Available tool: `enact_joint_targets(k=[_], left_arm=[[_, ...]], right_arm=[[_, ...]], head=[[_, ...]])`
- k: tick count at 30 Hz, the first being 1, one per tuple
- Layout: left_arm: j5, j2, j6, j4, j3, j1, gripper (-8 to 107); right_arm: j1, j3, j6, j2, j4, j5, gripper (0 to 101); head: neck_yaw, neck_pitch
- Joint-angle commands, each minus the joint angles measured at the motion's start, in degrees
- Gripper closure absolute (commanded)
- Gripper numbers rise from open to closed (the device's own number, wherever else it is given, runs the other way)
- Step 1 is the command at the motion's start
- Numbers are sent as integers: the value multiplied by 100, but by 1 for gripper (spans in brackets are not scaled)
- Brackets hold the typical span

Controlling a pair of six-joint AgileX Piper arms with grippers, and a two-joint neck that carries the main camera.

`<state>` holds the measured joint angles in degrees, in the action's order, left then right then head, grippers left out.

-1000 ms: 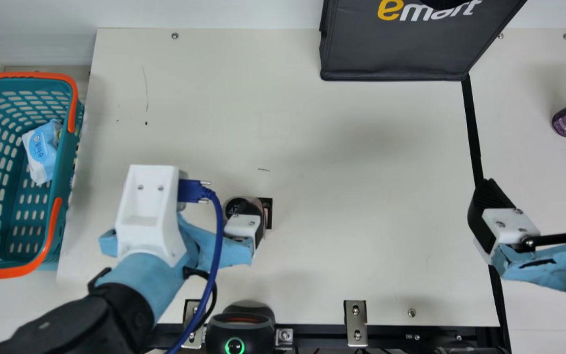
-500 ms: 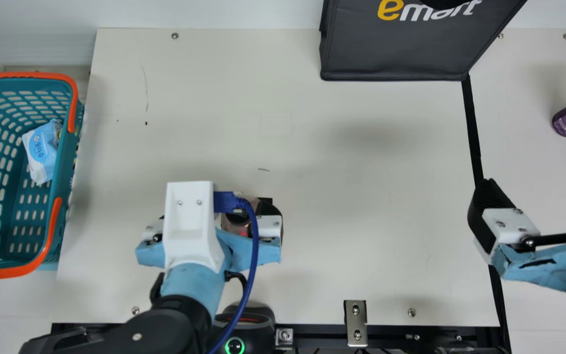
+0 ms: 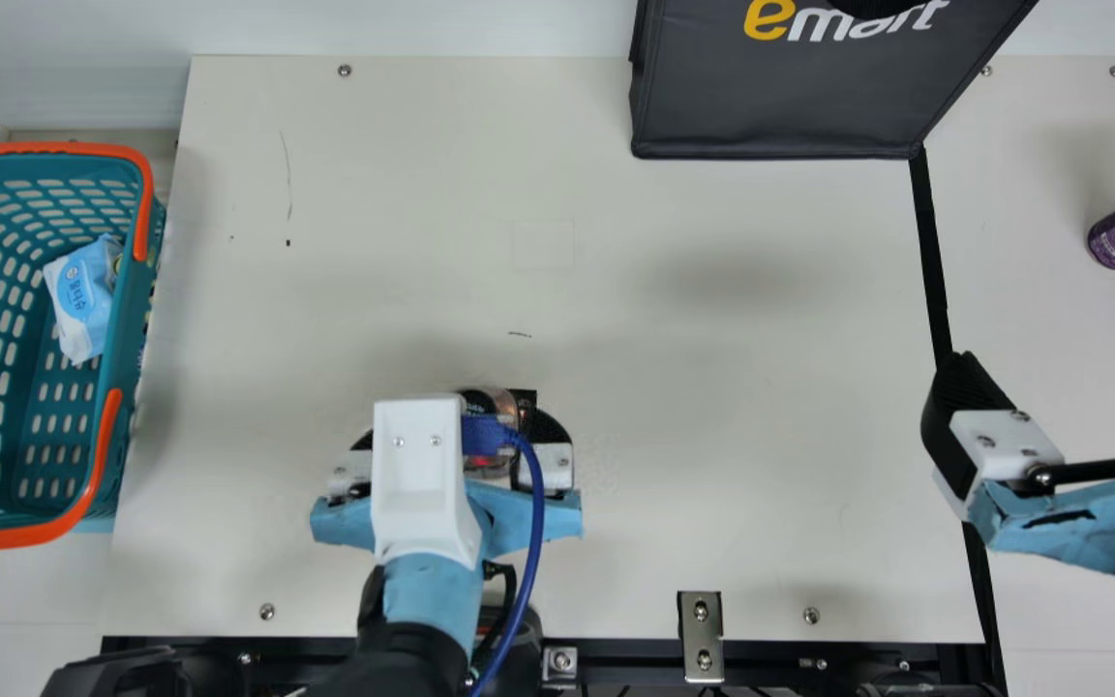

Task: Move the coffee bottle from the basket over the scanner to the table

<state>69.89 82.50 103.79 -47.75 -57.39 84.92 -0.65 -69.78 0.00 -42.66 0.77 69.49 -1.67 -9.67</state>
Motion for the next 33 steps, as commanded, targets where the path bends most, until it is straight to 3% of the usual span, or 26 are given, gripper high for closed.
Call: enact_joint_targets(k=[1,9,19,33], left_arm=[[1,22,120,-102,58,52,56],[1,-21,391,-386,317,141,107],[1,-311,204,-432,439,133,107],[-163,-396,-225,-94,495,20,60]], right_arm=[[0,0,0,0,0,0,6],[0,0,0,0,0,0,6],[0,0,0,0,0,0,6],[0,0,0,0,0,0,6]], head=[[9,175],[9,175],[9,175],[9,175]])
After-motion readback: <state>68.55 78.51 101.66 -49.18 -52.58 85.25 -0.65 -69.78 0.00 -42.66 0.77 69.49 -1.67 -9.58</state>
